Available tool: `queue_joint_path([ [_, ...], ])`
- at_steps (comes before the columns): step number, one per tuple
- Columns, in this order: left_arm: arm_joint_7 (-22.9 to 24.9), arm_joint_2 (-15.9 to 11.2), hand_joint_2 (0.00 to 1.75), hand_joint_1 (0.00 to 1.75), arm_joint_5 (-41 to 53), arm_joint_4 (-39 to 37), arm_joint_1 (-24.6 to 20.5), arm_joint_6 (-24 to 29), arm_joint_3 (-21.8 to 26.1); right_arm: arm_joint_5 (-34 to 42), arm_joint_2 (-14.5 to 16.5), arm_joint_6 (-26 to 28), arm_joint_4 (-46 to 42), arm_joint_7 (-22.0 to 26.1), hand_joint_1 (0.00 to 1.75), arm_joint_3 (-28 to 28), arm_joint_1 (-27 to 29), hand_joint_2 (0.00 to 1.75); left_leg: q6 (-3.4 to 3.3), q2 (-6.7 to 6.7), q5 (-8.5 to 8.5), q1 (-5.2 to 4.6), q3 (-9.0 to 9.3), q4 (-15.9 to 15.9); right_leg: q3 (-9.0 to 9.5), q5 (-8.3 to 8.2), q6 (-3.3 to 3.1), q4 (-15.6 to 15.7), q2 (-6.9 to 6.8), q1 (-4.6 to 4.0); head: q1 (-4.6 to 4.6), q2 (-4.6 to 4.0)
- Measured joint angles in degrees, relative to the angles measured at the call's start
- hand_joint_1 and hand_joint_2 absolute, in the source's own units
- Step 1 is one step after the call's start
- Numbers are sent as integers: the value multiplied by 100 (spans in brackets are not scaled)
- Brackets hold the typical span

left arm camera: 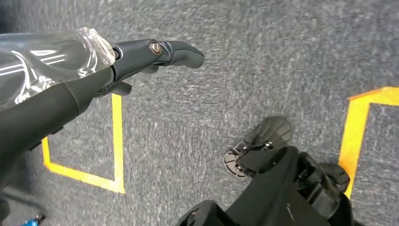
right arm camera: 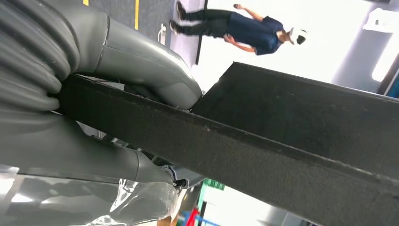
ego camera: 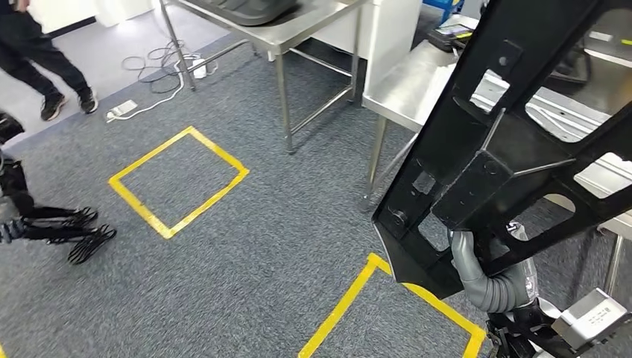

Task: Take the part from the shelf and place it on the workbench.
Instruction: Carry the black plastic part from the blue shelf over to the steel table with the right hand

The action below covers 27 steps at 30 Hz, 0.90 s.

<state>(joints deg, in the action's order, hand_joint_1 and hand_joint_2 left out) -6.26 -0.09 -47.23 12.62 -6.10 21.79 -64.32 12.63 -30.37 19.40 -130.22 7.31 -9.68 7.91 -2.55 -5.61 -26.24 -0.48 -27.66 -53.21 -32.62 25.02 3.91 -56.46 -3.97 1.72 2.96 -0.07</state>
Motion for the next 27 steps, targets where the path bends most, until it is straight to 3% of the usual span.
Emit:
queue_joint_path([
  [1, -8, -7, 175, 0, 9, -1, -4, 2, 0, 1, 1, 10, 1, 1, 175, -4, 1, 175, 30, -50, -24, -18, 13, -11, 38, 2, -32, 82, -39, -8, -4, 0],
  [3, -17, -7, 175, 0, 22, -1, -18, 5, -1, 3, 2, 25, 1, 1, 175, -11, 7, 175, 71, -152, -48, -8, 36, -15, 13, -5, -118, 71, 104, -29, -13, 0],
  [4, -19, -7, 175, 0, 27, -1, -29, 5, -1, 2, 0, 27, -1, 2, 175, -13, 9, 175, 98, -124, -92, 16, 31, -56, 1, -16, -151, 74, 171, -35, -13, 0],
  [6, -24, -4, 175, 0, 45, 0, -40, 5, -1, 1, -2, 39, -3, 7, 175, -17, 6, 175, 150, 130, -361, 57, -141, -471, -18, -42, -218, 80, 297, -32, -15, 0],
  [8, -42, -1, 175, 0, 71, 1, -53, 17, 4, 3, -3, 78, -5, 19, 175, -20, 26, 175, 169, 409, -766, 69, -538, -1321, -40, -59, -257, 80, 423, -41, -20, 0],
  [9, -49, 2, 175, 0, 87, 1, -68, 27, 7, 12, -3, 109, -6, 28, 175, -19, 55, 175, 163, 460, -888, 66, -720, -1692, -48, -65, -268, 80, 496, -53, -21, 0],
  [10, -55, 4, 175, 0, 101, 1, -83, 39, 9, 33, -4, 142, -8, 44, 175, -10, 98, 175, 147, 482, -906, 61, -818, -1880, -51, -69, -275, 80, 576, -65, -22, 0],
  [11, -48, 10, 175, 0, 125, 1, -94, 51, 10, 69, -7, 176, -12, 70, 175, 10, 152, 175, 117, 503, -803, 54, -802, -1820, -49, -73, -279, 80, 660, -74, -22, 0],
  [12, -35, 18, 175, 0, 152, 1, -90, 58, 5, 116, -11, 200, -19, 100, 175, 42, 210, 175, 77, 549, -606, 44, -675, -1525, -42, -77, -280, 80, 749, -79, -22, 0],
  [14, 5, 29, 175, 0, 196, 1, -61, 68, -8, 211, -23, 224, -36, 170, 175, 127, 316, 175, -15, 818, -181, 25, -290, -643, -43, -91, -266, 79, 917, -80, -22, 0],
  [16, 32, 34, 175, 0, 216, 1, -34, 74, -17, 267, -33, 226, -45, 211, 175, 197, 372, 175, -56, 1036, -22, 11, -87, -142, -77, -117, -228, 77, 1060, -69, -21, 0],
  [17, 37, 38, 175, 0, 224, 1, -25, 78, -19, 281, -36, 225, -46, 223, 175, 226, 395, 175, -58, 1033, -34, -2, -76, -97, -101, -136, -196, 80, 1130, -55, -21, 0],
  [19, 40, 48, 175, 0, 234, 1, -26, 83, -23, 298, -44, 224, -51, 235, 175, 281, 447, 175, -76, 898, -3, -17, -78, -66, -140, -178, -124, 99, 1228, -18, -22, 0],
  [21, 42, 56, 175, 0, 238, 1, -44, 84, -24, 296, -52, 222, -58, 245, 175, 321, 475, 175, -124, 764, 63, 1, -60, 11, -230, -56, -86, -64, 983, -38, -15, 0],
  [23, 50, 62, 175, 0, 235, 1, -35, 82, -25, 295, -53, 219, -59, 261, 175, 352, 470, 175, -156, 616, 99, 7, -58, 54, -494, 317, -66, -667, 611, -60, -8, 0],
  [25, 70, 64, 175, 0, 226, 1, -3, 81, -26, 297, -50, 209, -54, 287, 175, 370, 464, 175, -162, 457, 99, 2, -73, 52, -806, 655, -32, -1396, 497, -52, -7, 0],
  [26, 81, 64, 175, 0, 222, 1, 7, 83, -27, 299, -49, 198, -51, 302, 175, 378, 464, 175, -161, 370, 98, 3, -80, 49, -858, 686, -12, -1553, 477, -41, -8, 0],
  [27, 91, 63, 175, 0, 217, 1, 9, 83, -27, 302, -48, 186, -49, 315, 175, 384, 464, 175, -154, 288, 93, 8, -83, 47, -787, 608, 9, -1474, 451, -27, -7, 0],
])
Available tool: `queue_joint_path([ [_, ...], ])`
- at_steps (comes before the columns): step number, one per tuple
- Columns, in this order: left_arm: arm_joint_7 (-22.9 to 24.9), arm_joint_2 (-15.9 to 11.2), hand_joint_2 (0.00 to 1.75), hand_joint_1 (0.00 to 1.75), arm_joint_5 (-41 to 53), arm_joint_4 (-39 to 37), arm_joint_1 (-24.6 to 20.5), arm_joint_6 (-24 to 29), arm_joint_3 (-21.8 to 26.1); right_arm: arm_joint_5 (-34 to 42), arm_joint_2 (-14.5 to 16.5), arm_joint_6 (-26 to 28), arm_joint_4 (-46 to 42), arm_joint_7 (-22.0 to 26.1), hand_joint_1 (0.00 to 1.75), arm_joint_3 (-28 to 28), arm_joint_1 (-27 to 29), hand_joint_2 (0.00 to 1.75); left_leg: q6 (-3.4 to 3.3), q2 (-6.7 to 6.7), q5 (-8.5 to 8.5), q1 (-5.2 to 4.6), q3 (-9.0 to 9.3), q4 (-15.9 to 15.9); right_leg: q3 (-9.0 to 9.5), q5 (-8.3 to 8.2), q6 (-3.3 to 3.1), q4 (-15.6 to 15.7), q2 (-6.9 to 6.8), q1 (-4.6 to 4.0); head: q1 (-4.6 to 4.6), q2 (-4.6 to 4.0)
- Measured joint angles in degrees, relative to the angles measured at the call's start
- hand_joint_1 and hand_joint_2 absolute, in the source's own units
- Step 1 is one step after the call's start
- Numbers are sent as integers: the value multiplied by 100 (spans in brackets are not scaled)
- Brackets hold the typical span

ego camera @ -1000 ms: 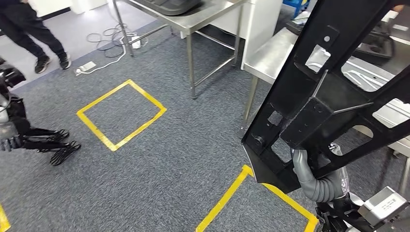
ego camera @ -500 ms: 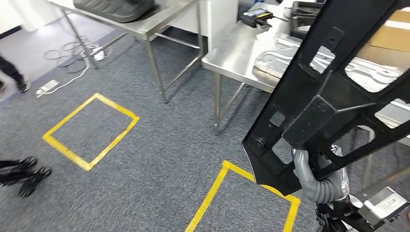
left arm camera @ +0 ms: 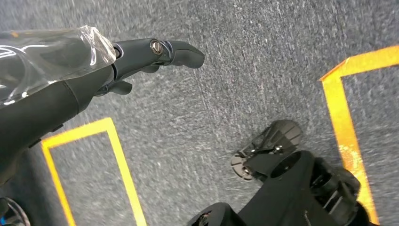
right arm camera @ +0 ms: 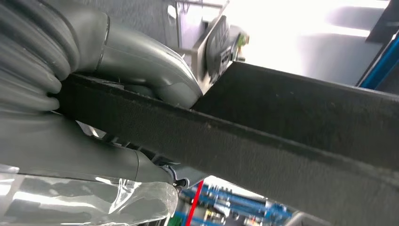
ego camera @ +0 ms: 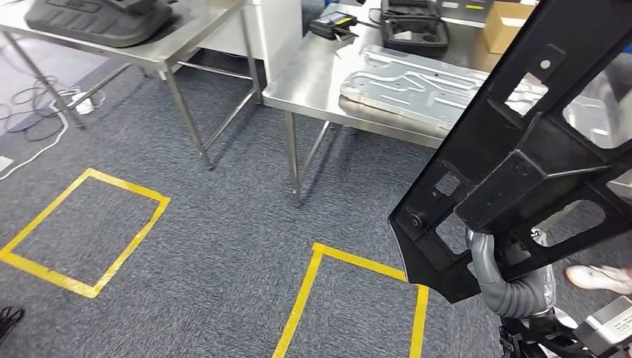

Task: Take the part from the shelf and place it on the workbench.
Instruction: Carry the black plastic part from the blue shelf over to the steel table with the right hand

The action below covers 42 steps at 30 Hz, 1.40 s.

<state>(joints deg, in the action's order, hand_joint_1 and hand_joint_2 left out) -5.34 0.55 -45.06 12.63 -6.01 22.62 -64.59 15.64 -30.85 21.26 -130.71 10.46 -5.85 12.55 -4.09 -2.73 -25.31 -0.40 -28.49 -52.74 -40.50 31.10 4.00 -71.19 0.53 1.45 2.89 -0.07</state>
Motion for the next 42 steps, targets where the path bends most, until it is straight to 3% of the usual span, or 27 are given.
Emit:
queue_joint_path([
  [1, 6, 0, 175, 0, -4, -1, -4, 1, 0, 3, 1, -9, 2, 8, 175, 5, -1, 175, 15, -74, -9, 7, 4, -7, 193, -160, 22, 310, -60, 14, 0, 0],
  [2, 9, -1, 175, 0, -8, -1, -11, 1, 0, 5, 1, -18, 3, 16, 175, 11, -3, 175, 41, -151, -27, 8, 13, -23, 464, -338, 47, 763, -204, 28, 1, 0],
  [4, 11, -9, 175, 0, -12, -2, -27, 1, 0, 10, 3, -24, 5, 30, 175, 17, -15, 175, 113, -256, -78, -16, 29, -68, 851, -533, 22, 1435, -432, 17, -2, 0],
  [5, 11, -13, 175, 0, -13, -2, -34, 1, -1, 11, 4, -24, 6, 34, 175, 20, -20, 175, 143, -306, -97, -34, 38, -84, 915, -547, -17, 1565, -476, 6, -6, 0],
  [8, 12, -15, 175, 0, -10, -1, -52, 2, -6, 15, 5, -24, 7, 40, 175, 28, -21, 175, 220, -436, -138, -12, 62, -106, 880, -559, -159, 1575, -287, -27, -14, 0],
  [10, 11, -11, 175, 0, -7, 0, -60, 5, -15, 17, 7, -26, 6, 44, 175, 37, -28, 175, 288, -265, -364, 31, -60, -417, 857, -586, -223, 1586, -171, -26, -21, 0],
  [12, -2, -5, 175, 0, -10, 1, -78, 15, -21, 30, 10, -27, 6, 46, 175, 46, -35, 175, 324, 35, -775, 49, -417, -1210, 834, -603, -251, 1585, -58, -30, -32, 0],
  [13, -8, -3, 175, 0, -13, 1, -97, 19, -23, 39, 13, -28, 7, 46, 175, 49, -35, 175, 324, 117, -922, 48, -607, -1612, 827, -608, -259, 1583, 3, -37, -34, 0],
  [14, -14, -2, 175, 0, -15, 1, -116, 24, -22, 47, 13, -29, 7, 46, 175, 50, -34, 175, 312, 162, -969, 41, -725, -1859, 825, -612, -265, 1582, 76, -45, -35, 0],
  [15, -14, -1, 175, 0, -14, 1, -129, 25, -22, 52, 14, -29, 7, 46, 175, 52, -34, 175, 288, 190, -896, 33, -732, -1870, 829, -615, -268, 1582, 154, -53, -34, 0],
  [17, -7, 0, 175, 0, -13, 1, -113, 27, -27, 53, 14, -30, 7, 46, 175, 53, -34, 175, 203, 329, -482, 15, -448, -1224, 841, -622, -269, 1583, 335, -59, -36, 0],
  [18, -2, -3, 175, 0, -13, 0, -98, 28, -29, 53, 15, -30, 7, 47, 175, 54, -34, 175, 144, 509, -289, 12, -266, -801, 837, -630, -264, 1581, 420, -60, -34, 0],
  [20, 6, -7, 175, 0, -12, -1, -71, 32, -33, 55, 16, -32, 7, 47, 175, 55, -41, 175, 70, 794, -101, -1, -47, -241, 792, -660, -226, 1579, 575, -33, -36, 0],
  [21, 10, -9, 175, 0, -13, -2, -64, 33, -36, 56, 17, -32, 7, 47, 175, 56, -40, 175, 55, 838, -110, -11, -29, -172, 760, -683, -192, 1586, 649, -10, -37, 0],
  [23, 20, 0, 175, 0, -14, -1, -61, 32, -44, 57, 14, -31, 7, 46, 175, 68, -28, 175, 45, 695, -69, -7, -9, -80, 708, -720, -115, 1606, 727, 9, -41, 0],
  [25, 29, 9, 175, 0, -15, -1, -61, 31, -55, 54, 6, -31, 5, 45, 175, 84, -27, 175, 15, 531, -3, 20, 26, 26, 586, -567, -76, 1383, 473, -20, -25, 0],
  [27, 44, 16, 175, 0, -17, -2, -48, 26, -70, 51, 2, -31, 5, 40, 175, 91, -23, 175, -10, 353, 18, 13, 37, 61, 258, -175, -59, 673, 128, -30, -7, 0],
  [29, 58, 22, 175, 0, -20, -2, -28, 20, -80, 52, 1, -28, 5, 31, 175, 94, -3, 175, -13, 168, 13, 2, 30, 57, -69, 98, -26, -41, 34, -19, -6, 0],
  [30, 60, 22, 175, 0, -22, -2, -23, 20, -81, 54, 1, -27, 5, 27, 175, 95, 4, 175, -10, 80, 9, 1, 28, 55, -97, 86, -8, -134, 21, -14, -7, 0],
  [31, 62, 24, 175, 0, -22, -2, -24, 20, -83, 55, 1, -26, 5, 24, 175, 97, 8, 175, -1, 0, 2, 5, 30, 51, 0, -29, 9, 16, -2, -6, -7, 0],
  [33, 62, 27, 175, 0, -22, -2, -36, 18, -85, 55, 1, -25, 5, 19, 175, 103, 9, 175, 42, -141, -29, 12, 45, 24, 488, -384, 51, 841, -206, 14, -6, 0],
  [35, 62, 29, 175, 0, -23, -2, -48, 16, -86, 53, 1, -25, 4, 14, 175, 114, 7, 175, 110, -237, -85, -13, 50, -33, 870, -571, 17, 1509, -413, 4, -12, 0],
  [36, 62, 29, 175, 0, -26, -2, -51, 16, -87, 52, 0, -25, 4, 8, 175, 121, 9, 175, 140, -276, -107, -30, 54, -54, 930, -576, -24, 1624, -451, -8, -18, 0],
  [39, 61, 31, 175, 0, -35, -2, -55, 16, -88, 5, -1, -22, 2, -5, 175, 149, 16, 175, 209, -337, -158, -15, 59, -105, 901, -586, -158, 1628, -310, -21, -31, 0],
  [40, 59, 32, 175, 0, -37, -2, -56, 18, -89, -30, 0, -20, 2, -4, 175, 155, 13, 175, 241, -259, -253, 4, 10, -231, 894, -599, -191, 1633, -280, -14, -33, 0],
  [42, 42, 36, 175, 0, -62, -2, -66, 22, -86, -107, 5, -17, 1, -1, 175, 158, 5, 175, 305, -6, -622, 33, -270, -866, 872, -620, -240, 1635, -236, -4, -39, 0],
])
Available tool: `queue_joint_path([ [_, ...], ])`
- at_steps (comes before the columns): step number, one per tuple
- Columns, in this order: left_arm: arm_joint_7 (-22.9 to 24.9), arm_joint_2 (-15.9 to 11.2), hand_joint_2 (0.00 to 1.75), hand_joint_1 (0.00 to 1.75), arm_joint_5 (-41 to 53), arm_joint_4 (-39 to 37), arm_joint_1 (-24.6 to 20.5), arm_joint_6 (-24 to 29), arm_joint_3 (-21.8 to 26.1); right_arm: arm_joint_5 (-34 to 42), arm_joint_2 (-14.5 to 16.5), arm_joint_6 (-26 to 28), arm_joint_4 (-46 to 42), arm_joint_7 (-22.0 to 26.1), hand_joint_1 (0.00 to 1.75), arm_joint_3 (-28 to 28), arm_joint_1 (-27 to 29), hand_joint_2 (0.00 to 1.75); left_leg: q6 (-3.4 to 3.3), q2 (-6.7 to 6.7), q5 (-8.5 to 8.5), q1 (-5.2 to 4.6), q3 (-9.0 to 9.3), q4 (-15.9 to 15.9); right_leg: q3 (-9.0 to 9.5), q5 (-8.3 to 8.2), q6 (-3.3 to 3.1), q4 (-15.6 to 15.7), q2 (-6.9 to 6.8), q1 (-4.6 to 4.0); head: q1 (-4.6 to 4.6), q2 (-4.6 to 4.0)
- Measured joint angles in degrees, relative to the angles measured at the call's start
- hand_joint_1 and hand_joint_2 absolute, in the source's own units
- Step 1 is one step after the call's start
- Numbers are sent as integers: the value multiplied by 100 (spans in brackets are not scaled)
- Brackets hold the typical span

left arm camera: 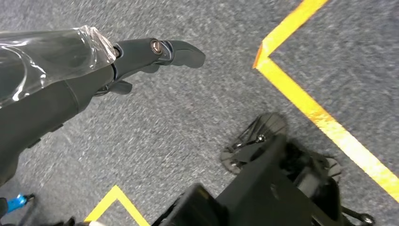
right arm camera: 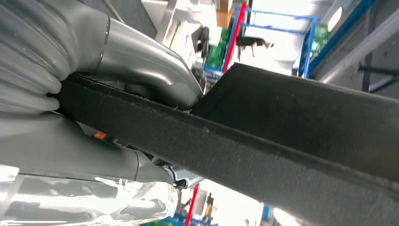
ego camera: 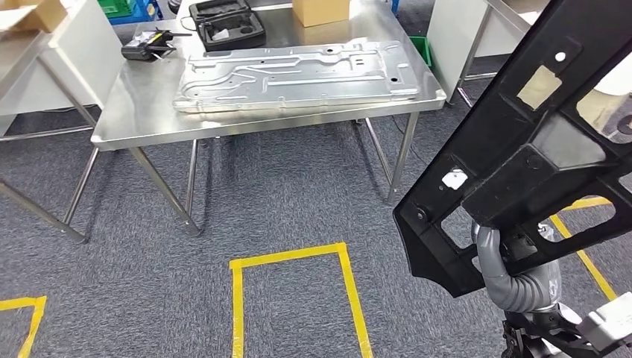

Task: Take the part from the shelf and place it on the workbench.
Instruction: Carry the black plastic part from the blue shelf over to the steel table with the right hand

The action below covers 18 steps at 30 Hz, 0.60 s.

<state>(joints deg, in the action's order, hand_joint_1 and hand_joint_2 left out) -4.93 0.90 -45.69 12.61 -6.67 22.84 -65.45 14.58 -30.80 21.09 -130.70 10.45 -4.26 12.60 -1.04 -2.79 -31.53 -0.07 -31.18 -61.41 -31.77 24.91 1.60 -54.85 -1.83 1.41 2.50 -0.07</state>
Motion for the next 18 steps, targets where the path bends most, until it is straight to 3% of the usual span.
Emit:
queue_joint_path([
  [2, -17, 2, 175, 0, -36, 0, -33, 3, 7, -43, 6, 1, 1, -1, 175, -1, -7, 175, 27, 143, -323, 8, -355, -789, -22, -12, -22, -2, 42, -10, -3, 0],
  [3, -21, 3, 175, 0, -50, 0, -49, 3, 9, -55, 7, 1, 1, -2, 175, -1, -10, 175, 24, 164, -339, 8, -419, -949, -25, -16, -25, -3, 67, -15, -3, 0],
  [4, -20, 3, 175, 0, -61, 0, -55, 2, 9, -64, 7, 1, 1, -3, 175, -1, -13, 175, 9, 178, -253, 7, -384, -897, -22, -18, -26, -3, 96, -19, -3, 0],
  [6, -14, 4, 175, 0, -74, 0, -32, 1, 9, -80, 7, -2, 1, -4, 175, -1, -21, 175, -47, 216, 130, 5, -51, -213, -7, -22, -21, -3, 151, -21, -3, 0],
  [8, -6, 3, 175, 0, -78, 0, -1, 0, 8, -93, 8, -4, 0, -7, 175, -2, -40, 175, -105, 274, 406, -16, 266, 512, -17, -39, 9, -10, 195, -36, -4, 0],
  [9, -4, 2, 175, 0, -80, 0, 9, -1, 7, -99, 8, -4, 1, -8, 175, -2, -50, 175, -128, 295, 454, -28, 324, 689, -37, -53, 34, -14, 207, -41, -4, 0],
  [12, -3, 3, 175, 0, -82, 0, 9, -3, 7, -127, 7, -5, 2, -13, 175, -2, -67, 175, -212, 303, 494, -41, 300, 771, -80, -81, 129, -18, 219, -30, -1, 0],
  [14, -3, 3, 175, 0, -82, 0, 9, -4, 7, -135, 7, -6, 2, -14, 175, -2, -77, 175, -284, 291, 547, -32, 297, 809, -188, 109, 177, -268, 215, -20, 2, 0],
  [17, -3, 3, 175, 0, -82, 0, 17, -12, 7, -135, 8, -5, 2, -21, 175, -3, -86, 175, -333, 266, 578, -50, 261, 813, -688, 698, 211, -1426, 208, -21, 4, 0],
  [18, -2, 4, 175, 0, -82, 0, 20, -16, 7, -135, 8, -5, 2, -24, 175, -3, -85, 175, -338, 260, 581, -57, 254, 811, -803, 787, 215, -1708, 208, -22, 4, 0],
])
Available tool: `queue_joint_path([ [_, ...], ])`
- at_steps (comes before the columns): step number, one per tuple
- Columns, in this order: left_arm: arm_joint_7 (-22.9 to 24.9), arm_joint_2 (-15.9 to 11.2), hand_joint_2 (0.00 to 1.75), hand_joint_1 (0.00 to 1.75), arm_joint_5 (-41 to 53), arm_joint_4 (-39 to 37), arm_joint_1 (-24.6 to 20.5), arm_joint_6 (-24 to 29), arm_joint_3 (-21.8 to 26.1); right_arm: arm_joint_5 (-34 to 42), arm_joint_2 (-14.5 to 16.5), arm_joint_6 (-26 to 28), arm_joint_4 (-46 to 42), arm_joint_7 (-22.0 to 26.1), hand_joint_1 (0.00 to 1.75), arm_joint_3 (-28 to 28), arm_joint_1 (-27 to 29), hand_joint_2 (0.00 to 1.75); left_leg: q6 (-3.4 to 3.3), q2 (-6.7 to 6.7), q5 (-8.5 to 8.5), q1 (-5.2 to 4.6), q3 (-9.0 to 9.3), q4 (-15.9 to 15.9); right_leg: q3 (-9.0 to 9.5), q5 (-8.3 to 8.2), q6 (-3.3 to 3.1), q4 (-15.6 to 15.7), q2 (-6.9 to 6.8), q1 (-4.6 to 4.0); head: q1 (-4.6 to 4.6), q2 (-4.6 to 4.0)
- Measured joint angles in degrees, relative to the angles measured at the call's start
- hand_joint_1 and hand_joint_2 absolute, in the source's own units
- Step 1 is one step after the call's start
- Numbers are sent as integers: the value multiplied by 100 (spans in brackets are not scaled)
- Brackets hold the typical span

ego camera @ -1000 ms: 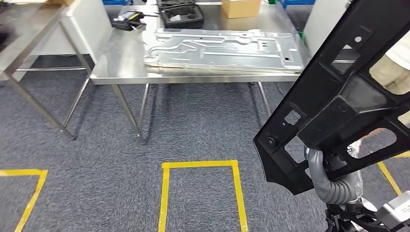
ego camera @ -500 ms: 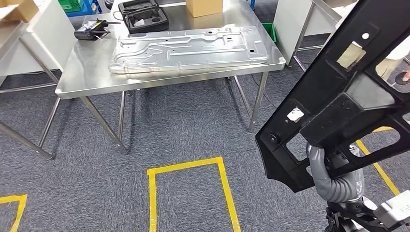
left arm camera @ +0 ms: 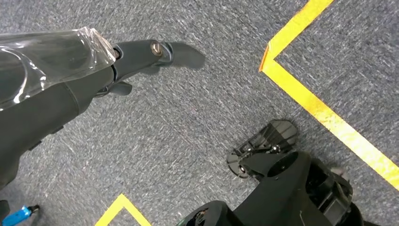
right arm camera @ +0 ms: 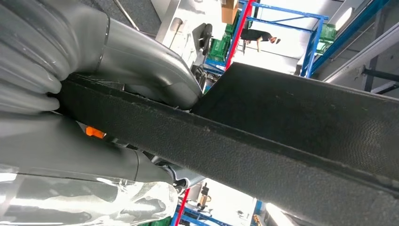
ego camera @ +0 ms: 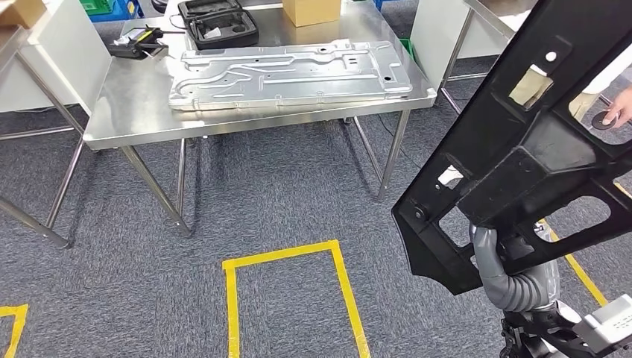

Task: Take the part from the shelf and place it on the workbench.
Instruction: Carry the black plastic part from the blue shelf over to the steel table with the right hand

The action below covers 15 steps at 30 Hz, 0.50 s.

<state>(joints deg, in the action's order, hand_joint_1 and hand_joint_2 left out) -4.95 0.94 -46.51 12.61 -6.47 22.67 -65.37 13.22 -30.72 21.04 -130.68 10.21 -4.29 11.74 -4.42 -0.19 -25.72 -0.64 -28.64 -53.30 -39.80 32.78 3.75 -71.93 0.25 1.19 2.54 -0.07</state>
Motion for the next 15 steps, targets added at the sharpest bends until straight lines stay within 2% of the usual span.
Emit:
queue_joint_path([
  [1, 2, 0, 175, 0, 0, 0, 4, -2, -1, 0, 1, 1, 0, -2, 175, -1, 0, 175, -1, -3, 1, -2, 0, -2, -14, -20, 0, -65, 0, 1, 0, 0],
  [2, 4, 0, 175, 0, 0, 0, 8, -4, -1, -1, 1, 1, 0, -4, 175, -1, -1, 175, 0, -4, 0, -1, 5, -4, 73, -125, -2, 71, -1, 3, 0, 0],
  [4, 8, 0, 175, 0, 0, 0, 8, -5, -1, -5, 0, -1, 0, -11, 175, -1, -12, 175, 21, -4, -13, 5, 23, -14, 497, -476, -7, 866, -15, 10, 0, 0],
  [6, 8, 0, 175, 0, -1, 0, 1, -5, -1, -25, -3, -1, 0, -28, 175, -3, -31, 175, 71, -2, -32, -19, 11, -42, 830, -676, -45, 1531, -26, 3, -2, 0],
  [7, 8, 0, 175, 0, -3, 0, -1, -5, 0, -44, -5, -1, 0, -41, 175, -4, -36, 175, 99, -2, -36, -30, -4, -52, 879, -686, -75, 1656, -26, -6, -4, 0],
  [9, 8, -1, 175, 0, -6, 0, -5, -5, 0, -101, -9, -1, 0, -75, 175, -5, -44, 175, 144, -5, -36, -33, -24, -58, 853, -694, -149, 1663, -9, -16, -9, 0],
  [11, 8, -4, 175, 0, -7, 0, -10, -5, 0, -155, -9, -1, 0, -105, 175, -8, -63, 175, 209, -1, -132, -15, -77, -188, 849, -708, -204, 1675, -14, -8, -14, 0],
  [12, 7, -6, 175, 0, -8, 0, -16, -3, 1, -179, -9, 0, 0, -116, 175, -10, -74, 175, 248, 2, -266, -4, -181, -416, 849, -715, -230, 1681, -26, 0, -19, 0],
  [15, 8, -9, 175, 0, -13, 0, -24, 3, 2, -234, -10, 5, 0, -159, 175, -17, -79, 175, 329, 5, -784, 20, -759, -1613, 841, -713, -267, 1680, -68, -9, -32, 0],
])
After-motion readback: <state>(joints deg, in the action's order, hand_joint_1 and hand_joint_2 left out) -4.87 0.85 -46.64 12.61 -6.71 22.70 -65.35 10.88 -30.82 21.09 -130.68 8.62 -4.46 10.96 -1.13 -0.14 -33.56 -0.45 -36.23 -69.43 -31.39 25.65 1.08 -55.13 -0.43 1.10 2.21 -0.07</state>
